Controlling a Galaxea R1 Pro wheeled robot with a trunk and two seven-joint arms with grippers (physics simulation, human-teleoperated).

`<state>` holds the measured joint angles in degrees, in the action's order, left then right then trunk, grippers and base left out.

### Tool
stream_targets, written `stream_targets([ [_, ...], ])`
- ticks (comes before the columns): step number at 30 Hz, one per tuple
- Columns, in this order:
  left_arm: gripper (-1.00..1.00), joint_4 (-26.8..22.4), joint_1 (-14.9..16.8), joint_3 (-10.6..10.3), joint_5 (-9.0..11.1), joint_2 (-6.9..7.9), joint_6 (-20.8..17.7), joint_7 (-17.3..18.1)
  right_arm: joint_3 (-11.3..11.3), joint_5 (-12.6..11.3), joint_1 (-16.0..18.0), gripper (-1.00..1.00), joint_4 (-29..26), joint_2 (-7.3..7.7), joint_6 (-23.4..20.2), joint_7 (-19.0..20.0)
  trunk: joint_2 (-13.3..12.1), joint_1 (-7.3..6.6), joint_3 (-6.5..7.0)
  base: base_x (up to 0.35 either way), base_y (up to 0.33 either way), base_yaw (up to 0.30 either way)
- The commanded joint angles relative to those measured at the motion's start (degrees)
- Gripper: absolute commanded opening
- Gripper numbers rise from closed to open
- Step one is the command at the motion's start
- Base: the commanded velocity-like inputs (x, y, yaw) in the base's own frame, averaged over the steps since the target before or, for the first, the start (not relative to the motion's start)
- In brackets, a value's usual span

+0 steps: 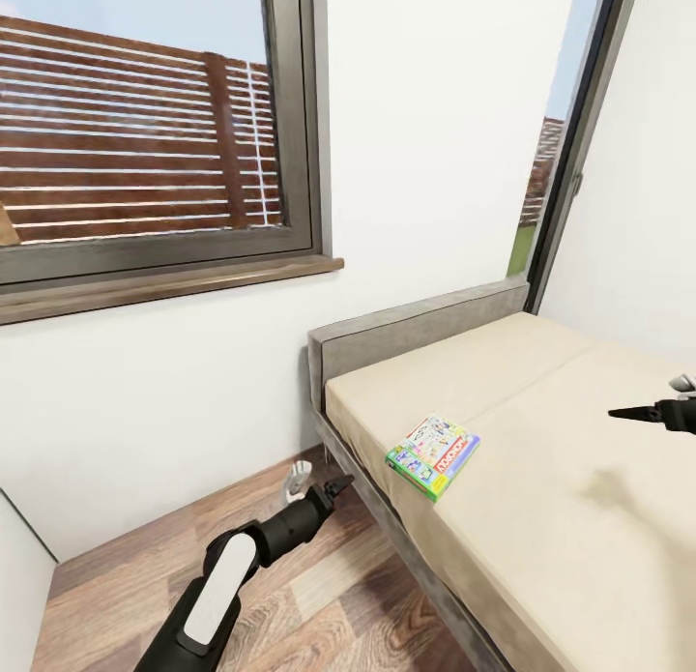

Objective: Put all the toys in the child's room - the three board games (two on the bed and one on the table), the two jigsaw puzzles on the table, and the tennis ball on the table - inside the toy box on the table in the child's room.

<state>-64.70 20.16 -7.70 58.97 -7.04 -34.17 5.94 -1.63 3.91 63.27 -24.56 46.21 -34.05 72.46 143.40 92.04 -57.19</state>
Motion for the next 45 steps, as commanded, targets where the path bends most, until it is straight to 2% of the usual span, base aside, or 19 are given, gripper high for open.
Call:
stream_targets([
  [1, 1.0, 1.49, 0.23, 0.09, -0.03, -0.11, 0.67, 2.09, -0.1, -0.56, 0.04, 1.0, -0.32, 0.22, -0.34, 0.74, 0.03, -0.01, -0.06, 0.0, 0.0, 0.0],
  [4, 1.0, 3.54, 0.71, 0.06, -0.32, -0.29, 5.3, 4.6, -0.1, -2.97, 0.02, 1.0, -0.71, 1.1, -0.23, 2.83, 0.03, -0.01, -0.06, 0.0, 0.0, 0.0],
  [5, 1.0, 4.52, 0.87, 0.0, -0.41, -0.31, 8.23, 5.3, -0.11, -3.87, 0.0, 1.0, -0.79, 1.5, 0.14, 3.76, 0.03, -0.01, -0.06, 0.0, 0.0, -0.004],
  [8, 1.0, 6.18, 1.21, -0.09, -0.5, -0.27, 11.49, 6.41, -0.12, -4.66, -0.04, 1.0, -0.85, 1.85, 0.86, 4.5, 0.03, -0.01, -0.06, 0.0, 0.0, -0.043],
  [10, 1.0, 7.41, 1.65, -0.23, -0.64, -0.17, 13.38, 8.32, -0.14, -5.08, -0.1, 1.0, -0.89, 2.0, 1.32, 4.82, 0.03, -0.01, -0.06, 0.0, 0.0, -0.163],
  [11, 1.0, 8.83, 2.03, -0.39, -0.68, -0.02, 14.3, 10.83, -0.18, -5.32, -0.18, 1.0, -0.91, 2.03, 1.57, 4.97, 0.03, -0.01, -0.06, 0.0, 0.0, -0.232],
  [16, 1.0, 11.64, 2.8, -0.53, -0.69, 0.12, 14.9, 15.55, -0.21, -5.52, -0.3, 1.0, -0.92, 2.02, 1.82, 5.11, 0.03, -0.01, -0.06, 0.0, 0.0, -0.263],
  [19, 1.0, 12.66, 3.02, -0.55, -0.66, 0.1, 15.08, 16.45, -0.21, -5.55, -0.32, 1.0, -0.92, 2.03, 1.89, 5.13, 0.03, -0.01, -0.06, 0.0, 0.0, -0.283],
  [29, 1.0, 14.08, 3.31, -0.41, -0.02, 0.16, 15.21, 17.18, -0.22, -5.57, -0.42, 1.0, -1.01, 1.96, 2.13, 5.31, 0.03, -0.01, -0.06, 0.0, 0.0, -0.262],
  [35, 1.0, 15.62, 5.24, -0.23, -0.14, 0.4, 15.17, 17.36, -0.22, -5.58, -0.43, 1.0, -1.01, 1.96, 2.14, 5.4, 0.03, -0.01, -0.06, 0.0, 0.0, -0.031],
  [40, 1.0, 21.77, 9.31, -0.09, 0.02, 1.15, 15.37, 19.65, -0.22, -5.58, -0.43, 1.0, -1.05, 2.02, 2.15, 5.41, 0.03, -0.01, -0.06, 0.0, 0.0, -0.007],
  [42, 1.0, 26.6, 11.68, -0.05, -0.05, 1.5, 15.48, 23.66, -0.22, -5.58, -0.43, 1.0, -1.2, 2.03, 2.15, 5.41, 0.03, -0.01, -0.06, 0.0, 0.0, -0.002],
  [45, 1.0, 28.08, 12.39, -0.02, -0.07, 1.68, 15.51, 24.99, -0.22, -5.58, -0.43, 1.0, -1.25, 2.04, 2.15, 5.41, 0.03, -0.01, -0.06, 0.0, 0.0, 0.0],
])
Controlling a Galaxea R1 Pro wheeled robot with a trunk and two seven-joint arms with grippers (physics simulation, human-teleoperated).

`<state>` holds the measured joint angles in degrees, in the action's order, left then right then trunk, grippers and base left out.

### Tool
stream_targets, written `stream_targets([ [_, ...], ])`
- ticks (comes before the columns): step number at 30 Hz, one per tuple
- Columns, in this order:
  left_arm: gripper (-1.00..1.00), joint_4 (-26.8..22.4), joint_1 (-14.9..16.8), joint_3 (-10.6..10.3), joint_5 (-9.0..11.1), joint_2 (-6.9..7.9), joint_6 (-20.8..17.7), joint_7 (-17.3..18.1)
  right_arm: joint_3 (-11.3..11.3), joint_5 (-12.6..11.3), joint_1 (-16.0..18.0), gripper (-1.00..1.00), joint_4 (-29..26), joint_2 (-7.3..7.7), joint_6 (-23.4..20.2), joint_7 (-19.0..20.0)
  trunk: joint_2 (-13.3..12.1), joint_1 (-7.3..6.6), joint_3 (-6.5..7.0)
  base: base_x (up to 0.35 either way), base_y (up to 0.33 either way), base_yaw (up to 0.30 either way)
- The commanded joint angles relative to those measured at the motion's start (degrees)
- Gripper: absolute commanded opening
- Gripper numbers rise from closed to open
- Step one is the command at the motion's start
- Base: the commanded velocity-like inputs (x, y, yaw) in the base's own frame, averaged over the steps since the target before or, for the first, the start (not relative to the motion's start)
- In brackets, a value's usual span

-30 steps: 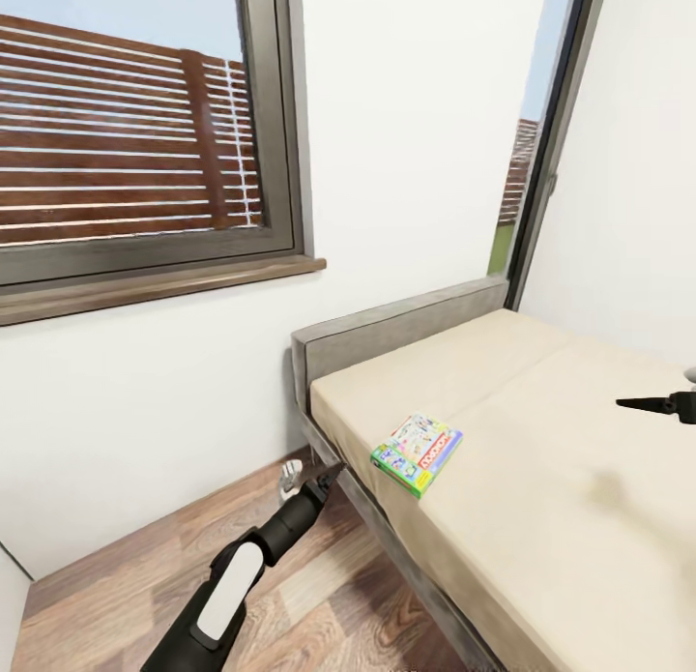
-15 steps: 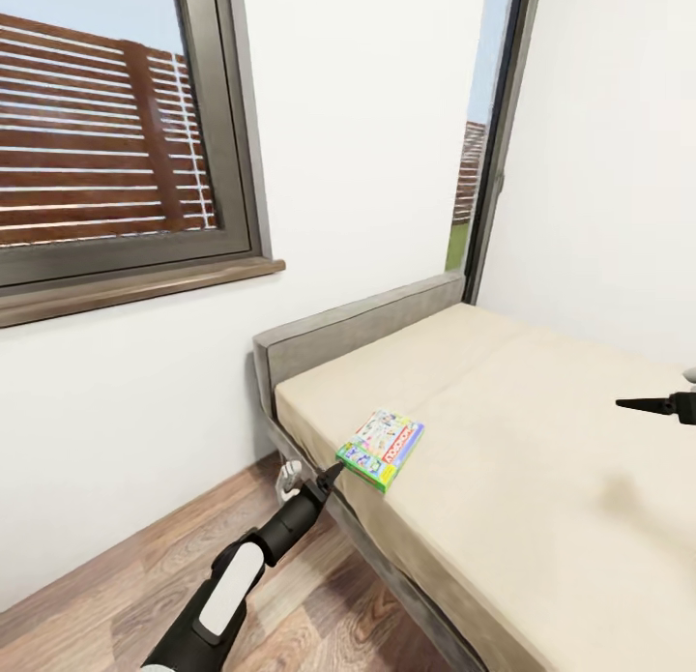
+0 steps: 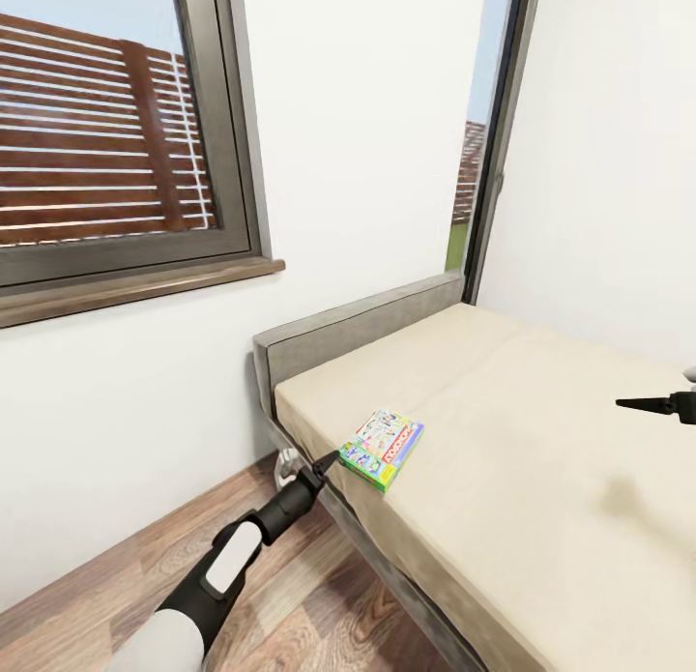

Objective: Put all the toys in the child's room - the three board games (two on the bed and one on the table), the two jigsaw puzzles on the table, and the tennis ball on the table - inside the toy box on the table in the child's room.

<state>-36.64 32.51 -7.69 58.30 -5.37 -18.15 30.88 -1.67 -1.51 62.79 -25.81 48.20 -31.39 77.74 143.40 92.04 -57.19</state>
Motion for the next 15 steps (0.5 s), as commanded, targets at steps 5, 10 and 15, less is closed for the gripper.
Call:
stream_targets([
  [5, 1.0, 0.74, 0.39, 0.05, 0.59, 0.26, -0.49, 0.71, -0.17, -0.16, -0.11, 1.0, -0.1, 0.05, -0.51, 0.13, 0.03, -0.01, -0.06, 0.0, 0.0, 0.0],
  [10, 1.0, 1.54, 0.6, 0.06, 0.61, 0.88, -0.48, 0.97, -0.17, -0.16, -0.37, 1.0, -0.64, 0.05, -0.51, 0.13, 0.03, -0.01, -0.06, 0.0, 0.0, 0.0],
  [15, 1.0, 3.31, 1.09, 0.05, 0.69, 1.12, -0.44, 1.19, -0.17, -0.16, -0.77, 1.0, -0.88, 0.05, -0.51, 0.13, 0.03, -0.01, -0.06, 0.0, 0.0, 0.0],
])
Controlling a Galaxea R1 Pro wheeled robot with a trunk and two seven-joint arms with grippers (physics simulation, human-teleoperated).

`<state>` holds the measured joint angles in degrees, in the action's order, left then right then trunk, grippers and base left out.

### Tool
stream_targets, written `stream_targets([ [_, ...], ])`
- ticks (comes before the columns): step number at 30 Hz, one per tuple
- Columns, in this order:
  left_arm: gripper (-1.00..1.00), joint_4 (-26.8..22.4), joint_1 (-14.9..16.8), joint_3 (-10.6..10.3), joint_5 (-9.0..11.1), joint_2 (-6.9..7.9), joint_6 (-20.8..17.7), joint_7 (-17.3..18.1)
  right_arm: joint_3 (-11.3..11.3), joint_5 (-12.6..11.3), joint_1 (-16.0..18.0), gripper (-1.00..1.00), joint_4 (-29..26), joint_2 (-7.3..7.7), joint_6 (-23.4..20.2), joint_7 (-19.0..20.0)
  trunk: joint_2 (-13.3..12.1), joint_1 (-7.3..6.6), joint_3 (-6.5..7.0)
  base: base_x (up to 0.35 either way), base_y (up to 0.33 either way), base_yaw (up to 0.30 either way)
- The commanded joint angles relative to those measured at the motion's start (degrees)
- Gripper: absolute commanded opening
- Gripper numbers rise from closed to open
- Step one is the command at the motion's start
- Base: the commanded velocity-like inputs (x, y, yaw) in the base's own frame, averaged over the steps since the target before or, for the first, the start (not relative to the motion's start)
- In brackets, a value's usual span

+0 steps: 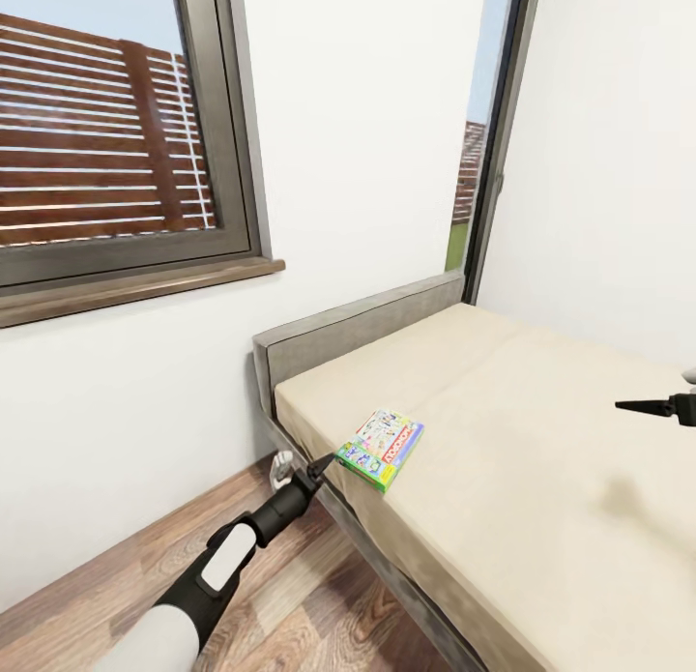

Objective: Put all the toys in the child's room - the three board games (two on the bed and one on the table), the two jigsaw puzzles on the table, and the tennis ball on the table - inside the toy box on the table in the child's room.

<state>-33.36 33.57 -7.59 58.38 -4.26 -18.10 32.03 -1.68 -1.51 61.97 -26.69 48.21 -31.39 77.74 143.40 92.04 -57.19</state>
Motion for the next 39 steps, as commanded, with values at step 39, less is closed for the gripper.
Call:
stream_targets([
  [39, 1.0, 2.24, 4.07, -0.32, 0.52, -0.29, -0.62, 1.63, -0.16, -0.24, -3.16, 1.0, -4.86, -0.08, -0.7, 0.13, 0.03, -0.01, -0.06, 0.0, 0.0, -0.06],
])
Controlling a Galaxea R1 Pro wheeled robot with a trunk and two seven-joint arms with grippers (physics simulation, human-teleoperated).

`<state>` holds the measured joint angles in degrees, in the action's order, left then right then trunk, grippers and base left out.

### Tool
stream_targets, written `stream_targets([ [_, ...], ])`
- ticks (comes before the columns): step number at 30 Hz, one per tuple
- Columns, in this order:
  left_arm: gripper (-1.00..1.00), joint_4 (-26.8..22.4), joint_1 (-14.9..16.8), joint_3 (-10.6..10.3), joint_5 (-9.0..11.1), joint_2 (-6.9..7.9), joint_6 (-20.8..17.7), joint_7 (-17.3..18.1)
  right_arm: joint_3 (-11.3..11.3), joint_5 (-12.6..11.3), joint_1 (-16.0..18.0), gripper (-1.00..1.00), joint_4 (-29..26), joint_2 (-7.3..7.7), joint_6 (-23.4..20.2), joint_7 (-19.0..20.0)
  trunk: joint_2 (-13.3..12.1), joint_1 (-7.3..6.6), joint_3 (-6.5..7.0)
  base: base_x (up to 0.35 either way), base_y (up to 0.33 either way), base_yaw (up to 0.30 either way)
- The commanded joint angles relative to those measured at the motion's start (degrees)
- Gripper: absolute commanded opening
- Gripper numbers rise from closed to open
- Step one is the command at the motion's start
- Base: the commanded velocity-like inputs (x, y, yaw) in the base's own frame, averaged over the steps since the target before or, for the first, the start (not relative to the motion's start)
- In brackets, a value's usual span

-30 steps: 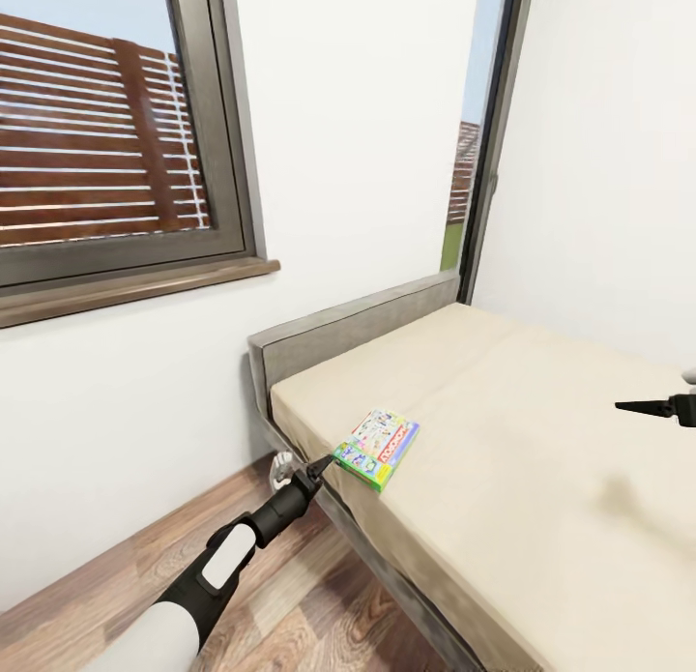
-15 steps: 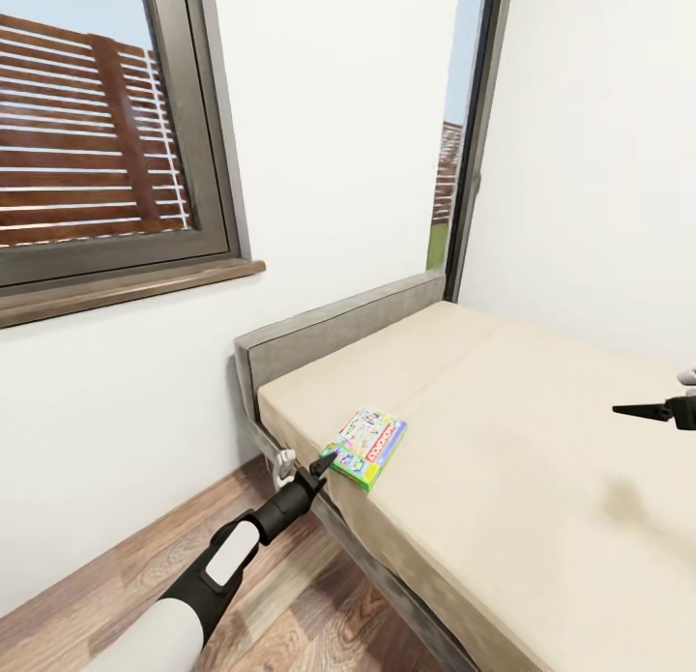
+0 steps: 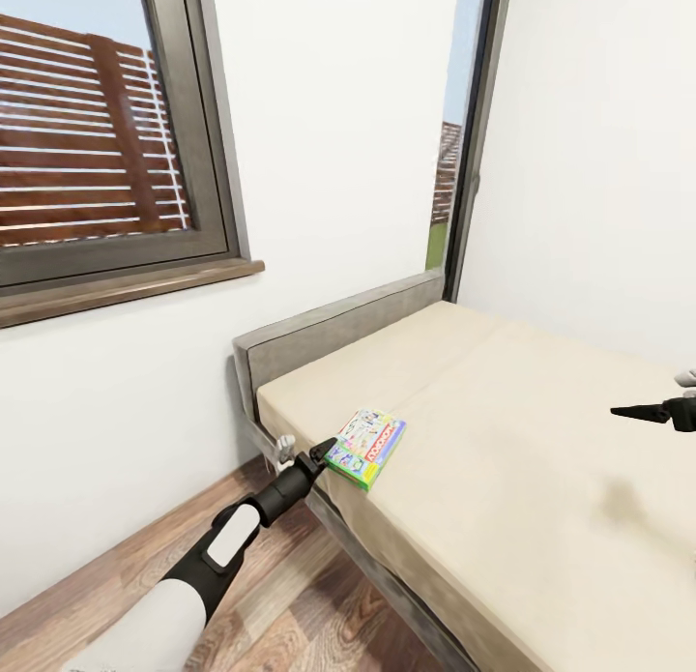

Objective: Put all the toys in the child's room - the three board games (two on the bed and one on the table), the two jigsaw puzzles on the table, and the tennis ball on the table - inside the toy box on the table in the child's room.

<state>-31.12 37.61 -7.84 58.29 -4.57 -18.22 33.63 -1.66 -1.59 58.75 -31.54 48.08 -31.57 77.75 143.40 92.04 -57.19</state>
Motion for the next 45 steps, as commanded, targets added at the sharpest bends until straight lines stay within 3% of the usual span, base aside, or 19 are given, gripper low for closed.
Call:
stream_targets([
  [1, 1.0, 0.01, 0.05, -0.06, 0.64, 0.05, -0.49, 0.04, -0.16, -0.17, 0.05, 1.0, 0.0, 0.05, -0.53, 0.12, 0.03, -0.01, -0.06, 0.0, 0.0, -0.023],
  [41, 1.0, 0.09, 0.01, -0.17, 0.37, 0.21, -0.58, 0.04, -0.18, -0.17, -0.02, 1.0, -0.01, -0.01, -0.51, 0.12, 0.03, -0.01, -0.06, 0.0, 0.0, -0.019],
  [42, -1.0, 0.09, 0.01, -0.2, 0.34, 0.17, -0.58, 0.04, -0.18, -0.17, -0.03, 1.0, -0.01, -0.03, -0.51, 0.12, 0.03, -0.01, -0.06, 0.0, 0.0, 0.0],
  [45, -1.0, 0.1, 0.01, -0.23, 0.27, 0.11, -0.58, 0.04, -0.19, -0.17, -0.03, 1.0, -0.01, -0.04, -0.51, 0.12, 0.03, -0.01, -0.06, 0.0, 0.0, 0.0],
])
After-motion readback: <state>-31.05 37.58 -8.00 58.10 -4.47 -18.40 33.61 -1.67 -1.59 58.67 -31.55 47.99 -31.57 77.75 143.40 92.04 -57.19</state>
